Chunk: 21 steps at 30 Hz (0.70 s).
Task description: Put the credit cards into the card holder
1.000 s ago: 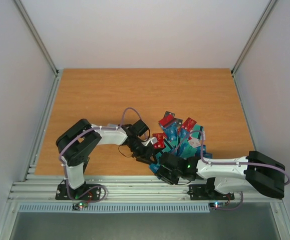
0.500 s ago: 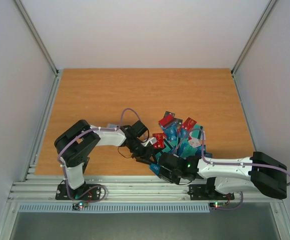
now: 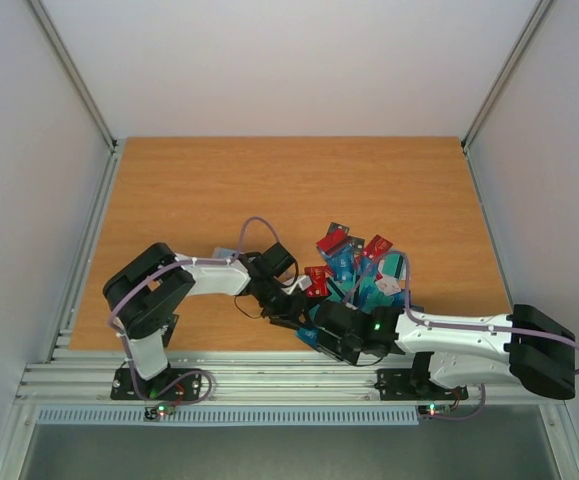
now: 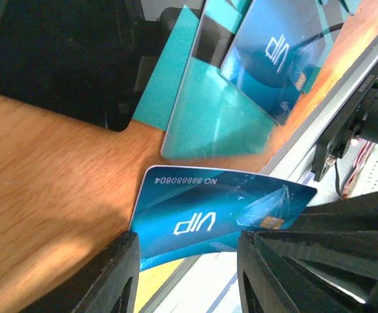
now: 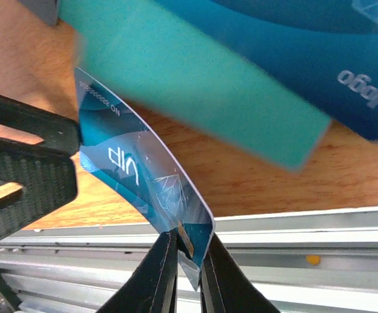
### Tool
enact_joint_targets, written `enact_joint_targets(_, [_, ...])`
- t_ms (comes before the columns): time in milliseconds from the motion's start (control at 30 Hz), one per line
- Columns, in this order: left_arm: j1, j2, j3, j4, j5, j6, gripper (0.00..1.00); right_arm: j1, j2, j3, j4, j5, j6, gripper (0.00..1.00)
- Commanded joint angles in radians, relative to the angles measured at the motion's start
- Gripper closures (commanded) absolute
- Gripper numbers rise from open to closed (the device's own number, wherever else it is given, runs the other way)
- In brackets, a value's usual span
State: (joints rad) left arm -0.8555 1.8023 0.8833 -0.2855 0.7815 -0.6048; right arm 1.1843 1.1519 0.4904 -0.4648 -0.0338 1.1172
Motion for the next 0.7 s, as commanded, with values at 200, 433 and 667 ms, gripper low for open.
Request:
enact_joint_targets(200, [-0.024,-0.079,0.016,-0.102,-0.110,-0.036,0.56,-0.002,-0.052,0.051,0.024,0.044,0.031,0.93])
enact_joint_targets(433, [-0.014,-0.148,0.050,-0.171,-0.213,-0.025,0.55,-0.005,-0.060,0.047,0.018,0.013,0.018,0.99])
enact_joint_targets(667, [0.024,-0.274,0.157,-0.346,-0.365,0.034,0.50,-0.103,-0.132,0.056,0.017,-0.074,-0.097,0.99])
